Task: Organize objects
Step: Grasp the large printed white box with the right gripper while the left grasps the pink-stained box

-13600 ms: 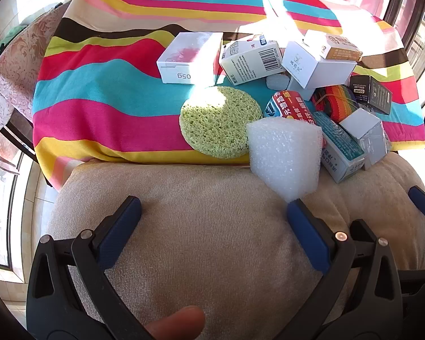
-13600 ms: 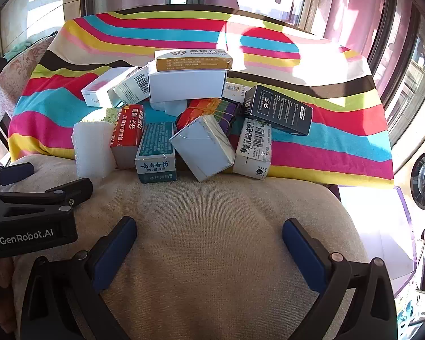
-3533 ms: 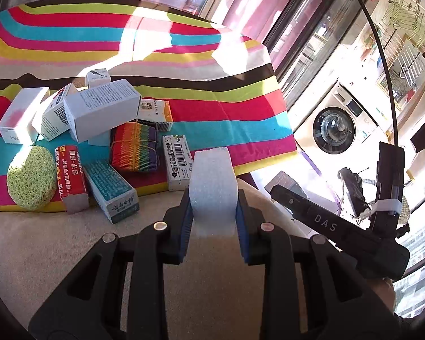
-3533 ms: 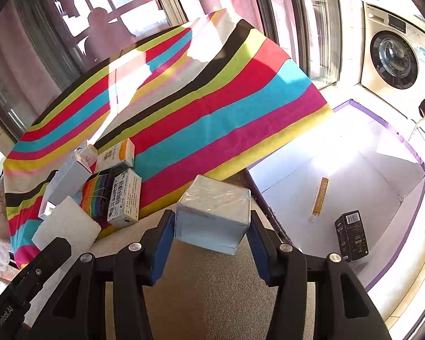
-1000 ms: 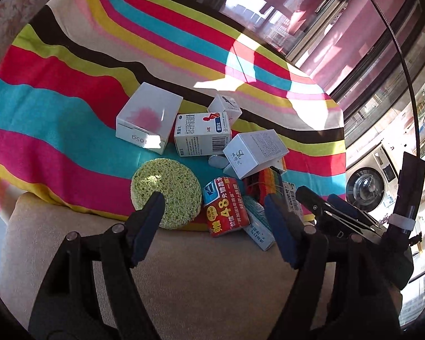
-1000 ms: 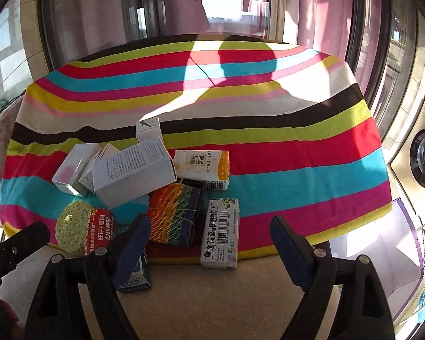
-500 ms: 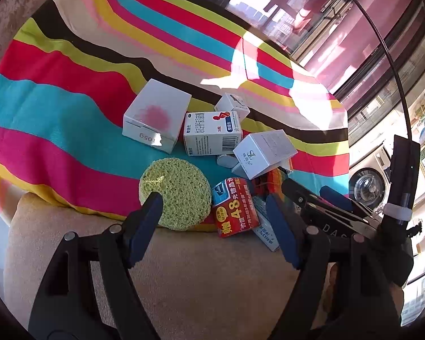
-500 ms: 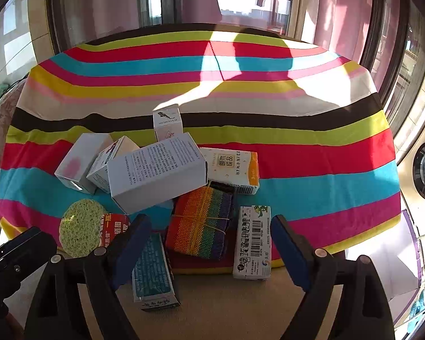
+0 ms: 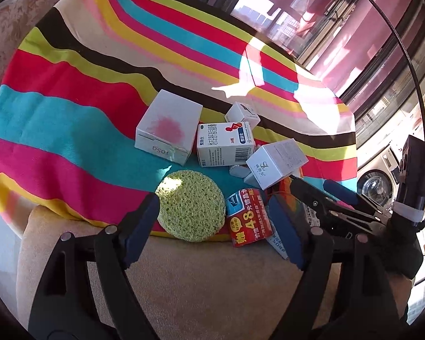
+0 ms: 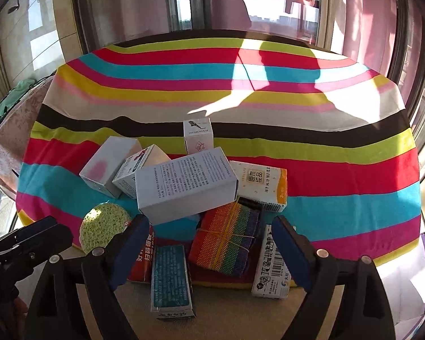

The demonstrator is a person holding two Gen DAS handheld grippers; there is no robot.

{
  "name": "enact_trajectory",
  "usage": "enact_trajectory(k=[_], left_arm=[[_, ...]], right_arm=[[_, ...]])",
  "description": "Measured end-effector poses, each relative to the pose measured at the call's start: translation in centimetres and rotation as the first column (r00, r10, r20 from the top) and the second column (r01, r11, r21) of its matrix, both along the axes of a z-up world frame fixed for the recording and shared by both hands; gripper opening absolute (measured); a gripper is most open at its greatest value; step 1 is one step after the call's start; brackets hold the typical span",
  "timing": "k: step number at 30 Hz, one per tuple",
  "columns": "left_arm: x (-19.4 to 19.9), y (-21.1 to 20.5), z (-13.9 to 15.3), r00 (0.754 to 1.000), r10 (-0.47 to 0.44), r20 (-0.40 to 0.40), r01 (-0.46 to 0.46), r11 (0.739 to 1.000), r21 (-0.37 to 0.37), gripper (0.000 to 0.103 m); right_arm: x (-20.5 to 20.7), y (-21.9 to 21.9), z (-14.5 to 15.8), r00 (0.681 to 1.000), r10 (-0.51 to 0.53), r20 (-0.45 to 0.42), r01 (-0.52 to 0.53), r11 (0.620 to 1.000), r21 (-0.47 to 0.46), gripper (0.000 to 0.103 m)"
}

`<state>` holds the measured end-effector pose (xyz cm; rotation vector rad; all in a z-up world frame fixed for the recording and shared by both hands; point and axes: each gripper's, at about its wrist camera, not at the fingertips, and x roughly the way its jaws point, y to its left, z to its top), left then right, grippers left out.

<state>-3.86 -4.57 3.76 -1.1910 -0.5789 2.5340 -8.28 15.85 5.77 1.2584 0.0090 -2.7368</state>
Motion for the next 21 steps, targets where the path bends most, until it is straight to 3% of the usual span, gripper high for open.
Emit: enact_trajectory(k=[8, 13, 21], left_arm=[[-0.1, -0.2, -0.1, 1.000, -0.005, -0.006, 0.005, 1.000, 0.027, 0.082], [-0.2, -0.4, 0.0, 1.000, 0.001, -0.013, 0.000, 1.000, 0.030, 0.085], [-1.1, -1.0, 0.2, 0.999, 0.020, -0.026, -0.020, 1.000, 0.000, 0.085]], right_arm=[[-0.5, -1.4, 0.7, 0.990, 0.127, -0.067, -0.123, 0.990, 0.071, 0.102], [-1.1, -1.8, 1.0, 0.980, 0.165, -0.109, -0.155, 0.983, 0.100, 0.103], [-2.8, -2.5, -0.3, 0.980, 0.188, -0.058, -0.181, 0.977, 0.111, 0.103]])
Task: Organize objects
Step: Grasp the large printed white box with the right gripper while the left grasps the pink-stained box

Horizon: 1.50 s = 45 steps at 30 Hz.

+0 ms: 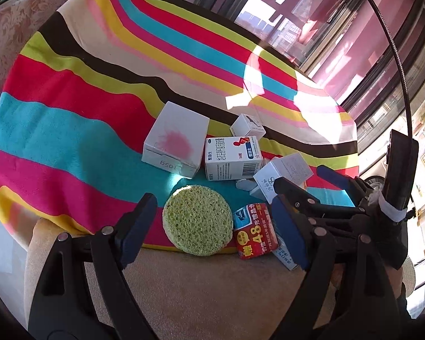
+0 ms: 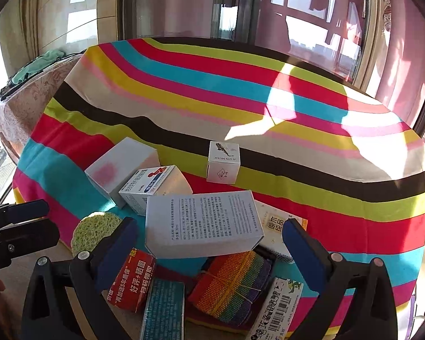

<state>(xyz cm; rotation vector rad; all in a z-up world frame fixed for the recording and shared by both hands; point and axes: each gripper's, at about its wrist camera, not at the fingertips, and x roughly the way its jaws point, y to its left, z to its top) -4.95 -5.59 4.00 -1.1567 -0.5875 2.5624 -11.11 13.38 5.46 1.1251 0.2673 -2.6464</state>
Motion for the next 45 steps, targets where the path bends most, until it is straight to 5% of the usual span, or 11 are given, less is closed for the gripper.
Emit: enact_trajectory(k=[10, 16, 24, 27, 45], left_arm=[[-4.4, -0.1, -0.9, 0.999, 0.010, 0.051, -0.002, 0.988, -0.154, 0.085], [-7.9, 0.8, -2.6, 0.991, -0.022, 0.130, 0.056, 0.963, -0.263, 0.085], [-9.6, 2.6, -3.8, 0.983, -0.070, 0.170, 0.130, 0.918, -0.375, 0.085], [-9.9, 2.5, -4.2, 0.980, -0.073, 0.187, 0.139, 0.919, -0.370, 0.070], [-3.8, 2.1, -0.4, 0.995, 0.095, 0.042, -0.067, 0.899, -0.433, 0.069]], right_arm=[[-1.1, 0.3, -1.3, 0.999, 0.012, 0.052, -0.010, 0.999, -0.034, 0.103], [-1.3, 0.3, -1.7, 0.998, 0.017, 0.066, -0.014, 0.999, -0.048, 0.088], [-0.8, 0.7, -1.3, 1.000, 0.003, 0.031, -0.001, 0.999, -0.054, 0.086], [-0.5, 1.0, -0.9, 1.000, -0.022, 0.006, 0.022, 0.998, -0.055, 0.086], [2.7, 3.6, 0.3, 0.990, -0.136, -0.027, 0.134, 0.988, -0.073, 0.086]])
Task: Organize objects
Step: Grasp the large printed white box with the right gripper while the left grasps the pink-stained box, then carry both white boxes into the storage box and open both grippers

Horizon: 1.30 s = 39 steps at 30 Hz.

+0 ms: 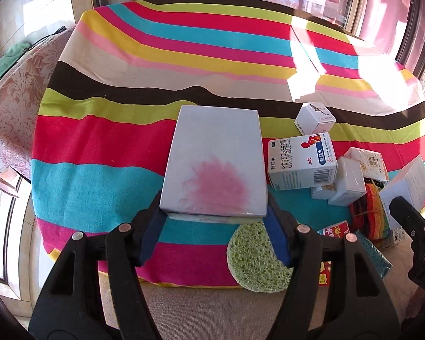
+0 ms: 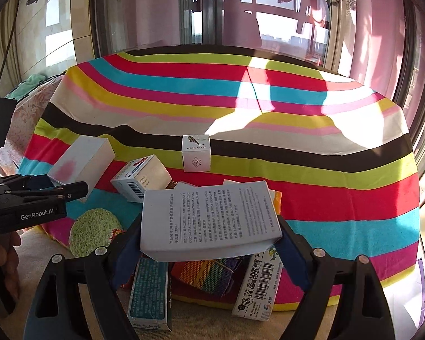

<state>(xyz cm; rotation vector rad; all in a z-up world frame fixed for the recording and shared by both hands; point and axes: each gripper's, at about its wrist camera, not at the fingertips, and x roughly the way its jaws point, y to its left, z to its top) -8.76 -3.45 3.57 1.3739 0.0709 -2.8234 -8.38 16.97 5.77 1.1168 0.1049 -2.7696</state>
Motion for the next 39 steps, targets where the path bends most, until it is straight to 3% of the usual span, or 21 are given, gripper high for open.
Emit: enact_trajectory(k=[6, 15, 21, 30, 39], left_arm=[[2.3, 1.9, 1.2, 0.999, -0.001, -0.053, 0.002, 1.000, 0.017, 0.069], [4.5, 6.7, 1.7, 0.991, -0.119, -0.066, 0.123, 0.990, 0.072, 0.069], [5.5, 10.1, 2.1, 0.971, -0.225, -0.081, 0.233, 0.966, 0.116, 0.069], [5.9, 16.5, 1.5, 0.921, -0.387, -0.049, 0.389, 0.901, 0.190, 0.069], [6.2, 22.5, 0.7, 0.849, -0.528, -0.020, 0.516, 0.820, 0.246, 0.069]], right_arm=[[2.0, 1.4, 0.5, 0.998, -0.054, -0.022, 0.054, 0.999, -0.002, 0.086], [4.6, 5.3, 0.9, 0.985, -0.170, -0.021, 0.169, 0.985, -0.019, 0.086], [6.9, 9.6, 0.7, 0.957, -0.291, 0.000, 0.290, 0.957, -0.014, 0.086], [10.2, 16.2, -0.6, 0.874, -0.483, 0.051, 0.483, 0.875, 0.013, 0.086], [12.5, 22.1, -2.1, 0.760, -0.645, 0.086, 0.642, 0.764, 0.055, 0.086]])
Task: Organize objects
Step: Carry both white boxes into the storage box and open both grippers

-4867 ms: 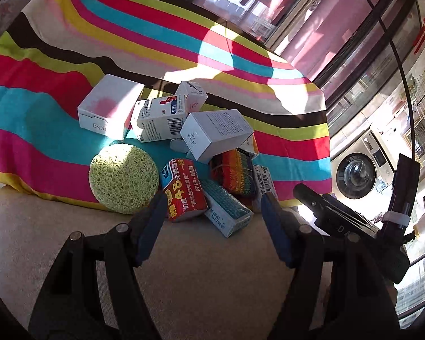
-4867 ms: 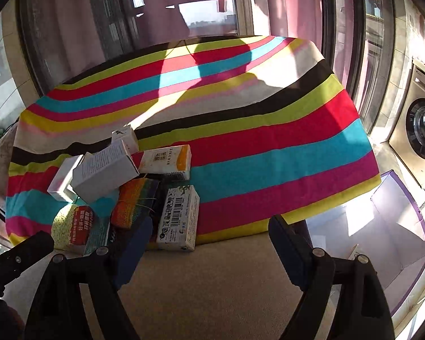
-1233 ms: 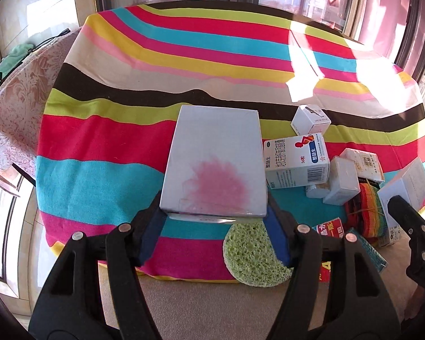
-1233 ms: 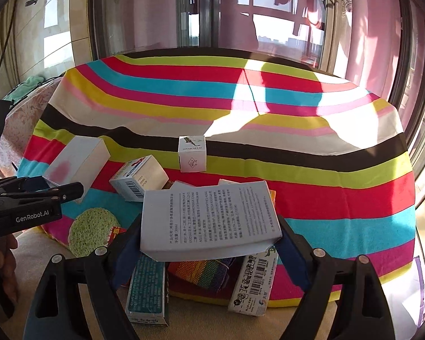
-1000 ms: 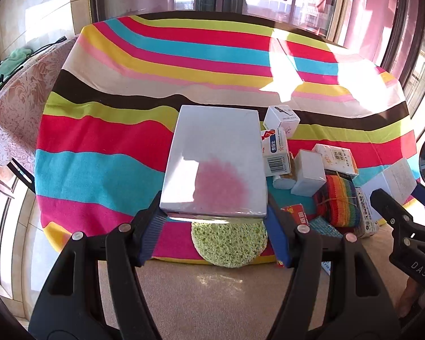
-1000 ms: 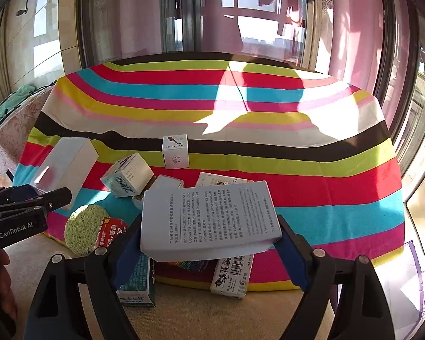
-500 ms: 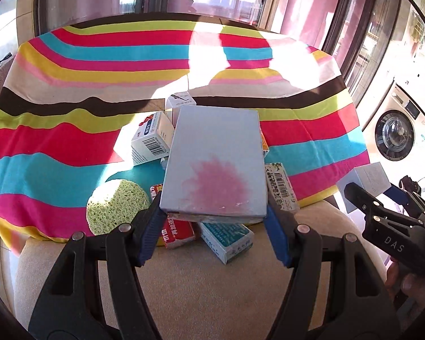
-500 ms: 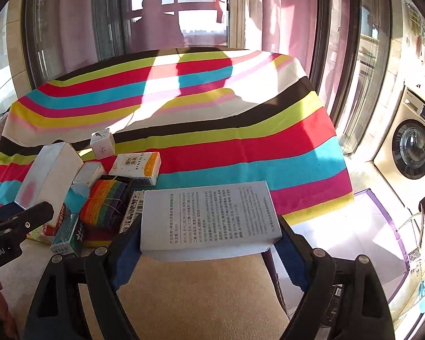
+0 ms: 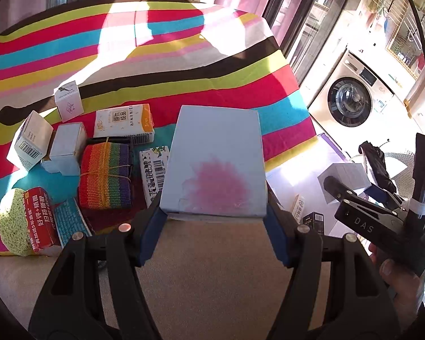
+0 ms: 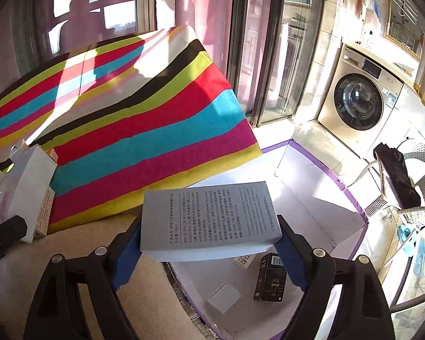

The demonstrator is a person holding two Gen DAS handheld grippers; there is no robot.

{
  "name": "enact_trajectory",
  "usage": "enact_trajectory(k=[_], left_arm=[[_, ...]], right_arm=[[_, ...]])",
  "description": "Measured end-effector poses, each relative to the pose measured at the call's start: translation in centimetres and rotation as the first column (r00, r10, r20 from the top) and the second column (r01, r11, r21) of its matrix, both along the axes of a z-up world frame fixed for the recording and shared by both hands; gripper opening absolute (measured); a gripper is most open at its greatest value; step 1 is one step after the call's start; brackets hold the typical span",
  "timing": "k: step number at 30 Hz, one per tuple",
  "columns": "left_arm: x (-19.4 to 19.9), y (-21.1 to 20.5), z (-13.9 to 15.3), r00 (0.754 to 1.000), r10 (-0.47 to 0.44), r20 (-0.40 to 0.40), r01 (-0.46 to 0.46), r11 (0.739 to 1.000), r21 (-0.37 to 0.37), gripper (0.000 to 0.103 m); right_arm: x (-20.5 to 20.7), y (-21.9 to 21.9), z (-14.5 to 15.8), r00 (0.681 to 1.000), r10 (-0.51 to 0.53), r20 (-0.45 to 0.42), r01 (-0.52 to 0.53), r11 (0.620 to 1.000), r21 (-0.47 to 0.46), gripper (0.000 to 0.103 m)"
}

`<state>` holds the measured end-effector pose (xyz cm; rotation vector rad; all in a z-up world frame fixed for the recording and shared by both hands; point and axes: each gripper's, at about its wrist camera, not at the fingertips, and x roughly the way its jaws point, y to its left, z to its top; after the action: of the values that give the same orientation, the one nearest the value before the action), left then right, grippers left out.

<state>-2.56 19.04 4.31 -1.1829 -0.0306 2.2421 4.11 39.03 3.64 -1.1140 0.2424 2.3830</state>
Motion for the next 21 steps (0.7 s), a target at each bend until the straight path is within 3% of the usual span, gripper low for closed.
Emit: enact_trajectory(k=[15, 17, 18, 21], left_arm=[[0.8, 7.3, -0.3, 0.974, -0.219, 0.055, 0.214, 0.973, 0.084, 0.069], [0.9, 8.1, -0.3, 0.965, -0.254, 0.067, 0.247, 0.964, 0.098, 0.077], [1.0, 8.5, -0.4, 0.963, -0.260, 0.071, 0.253, 0.963, 0.090, 0.086], [1.0, 8.4, -0.5, 0.963, -0.257, 0.079, 0.250, 0.964, 0.088, 0.087]], right_arm=[[3.1, 5.9, -0.8, 0.963, -0.271, 0.003, 0.271, 0.962, -0.014, 0.087], [3.6, 6.4, -0.8, 0.953, -0.302, 0.000, 0.302, 0.953, -0.012, 0.088], [3.7, 6.6, -0.8, 0.950, -0.313, 0.002, 0.313, 0.949, -0.014, 0.089], [4.2, 7.2, -1.0, 0.942, -0.334, 0.007, 0.334, 0.942, -0.033, 0.089]])
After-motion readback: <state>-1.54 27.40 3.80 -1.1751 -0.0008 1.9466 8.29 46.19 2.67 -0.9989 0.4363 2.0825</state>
